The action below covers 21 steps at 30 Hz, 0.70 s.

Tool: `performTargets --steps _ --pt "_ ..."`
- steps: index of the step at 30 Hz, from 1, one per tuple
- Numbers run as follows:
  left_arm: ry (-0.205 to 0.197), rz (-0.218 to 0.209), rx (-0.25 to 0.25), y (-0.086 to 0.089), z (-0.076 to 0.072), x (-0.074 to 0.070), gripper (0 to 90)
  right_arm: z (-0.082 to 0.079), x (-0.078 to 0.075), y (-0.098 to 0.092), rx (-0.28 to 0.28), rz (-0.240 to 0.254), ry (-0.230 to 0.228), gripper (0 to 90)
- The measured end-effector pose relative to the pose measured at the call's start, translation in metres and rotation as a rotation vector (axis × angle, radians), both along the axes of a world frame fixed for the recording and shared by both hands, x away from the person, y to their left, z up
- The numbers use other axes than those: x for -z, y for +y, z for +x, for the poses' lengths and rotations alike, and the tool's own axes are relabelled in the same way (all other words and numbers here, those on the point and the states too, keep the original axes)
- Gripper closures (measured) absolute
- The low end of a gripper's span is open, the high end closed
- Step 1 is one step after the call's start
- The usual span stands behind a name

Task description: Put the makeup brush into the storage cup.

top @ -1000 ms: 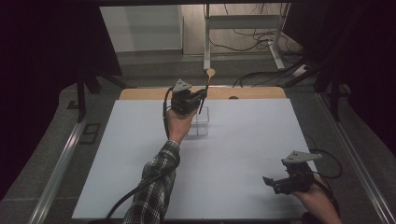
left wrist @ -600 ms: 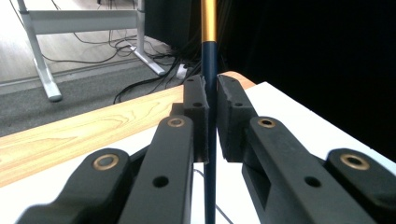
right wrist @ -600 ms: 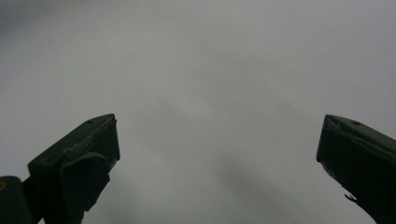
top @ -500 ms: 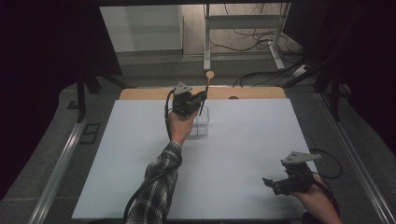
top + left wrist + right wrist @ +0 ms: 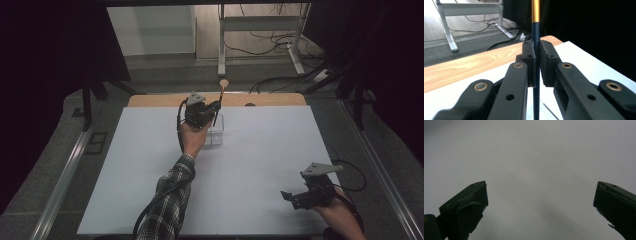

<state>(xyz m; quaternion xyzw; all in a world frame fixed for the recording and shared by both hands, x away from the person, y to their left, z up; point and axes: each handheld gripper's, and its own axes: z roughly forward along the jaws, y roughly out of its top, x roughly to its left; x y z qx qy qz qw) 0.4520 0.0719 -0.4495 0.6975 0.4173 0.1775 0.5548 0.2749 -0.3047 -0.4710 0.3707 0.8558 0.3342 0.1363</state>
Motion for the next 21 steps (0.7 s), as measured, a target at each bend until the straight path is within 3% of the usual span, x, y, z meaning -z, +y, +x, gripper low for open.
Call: performTargets --steps 21 --pt "0.010 0.033 -0.007 -0.002 -0.002 0.014 83.7 -0.001 0.001 0.001 -0.011 -0.009 0.004 0.0"
